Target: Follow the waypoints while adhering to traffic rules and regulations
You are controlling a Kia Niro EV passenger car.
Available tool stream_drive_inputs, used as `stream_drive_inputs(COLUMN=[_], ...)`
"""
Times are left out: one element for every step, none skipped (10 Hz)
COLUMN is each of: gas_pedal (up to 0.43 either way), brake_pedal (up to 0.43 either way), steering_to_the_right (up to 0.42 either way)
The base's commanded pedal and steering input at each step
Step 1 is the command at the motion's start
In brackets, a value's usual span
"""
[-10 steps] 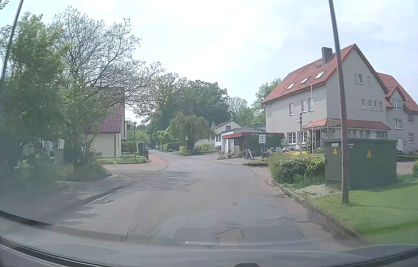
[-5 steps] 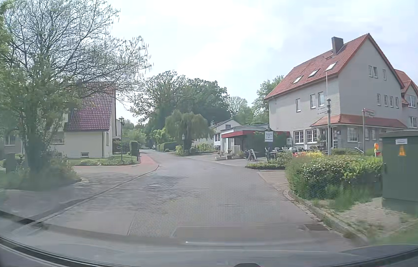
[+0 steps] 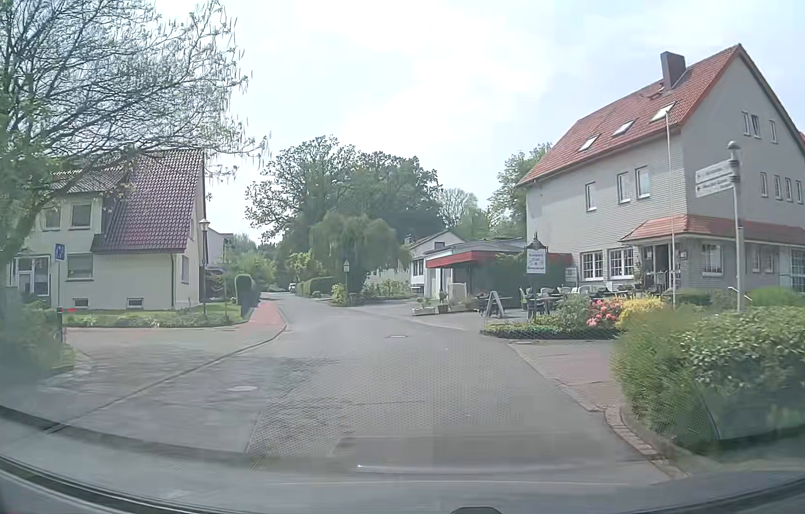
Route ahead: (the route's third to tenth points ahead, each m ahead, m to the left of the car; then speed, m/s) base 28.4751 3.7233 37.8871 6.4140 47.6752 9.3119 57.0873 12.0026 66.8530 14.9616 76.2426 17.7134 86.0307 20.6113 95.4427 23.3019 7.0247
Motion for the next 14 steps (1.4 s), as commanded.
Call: stream_drive_inputs(gas_pedal=[0.0, 0.02, 0.059, 0.079, 0.087, 0.13, 0.157, 0.169, 0.189, 0.189, 0.189, 0.189, 0.228, 0.24], brake_pedal=[0.0, 0.0, 0.0, 0.0, 0.0, 0.0, 0.0, 0.0, 0.0, 0.0, 0.0, 0.0, 0.0, 0.0], steering_to_the_right=[-0.008, -0.008, -0.005, -0.008, -0.012, -0.013, -0.012, -0.012, -0.012, -0.013, -0.016, -0.025, -0.031, -0.032])
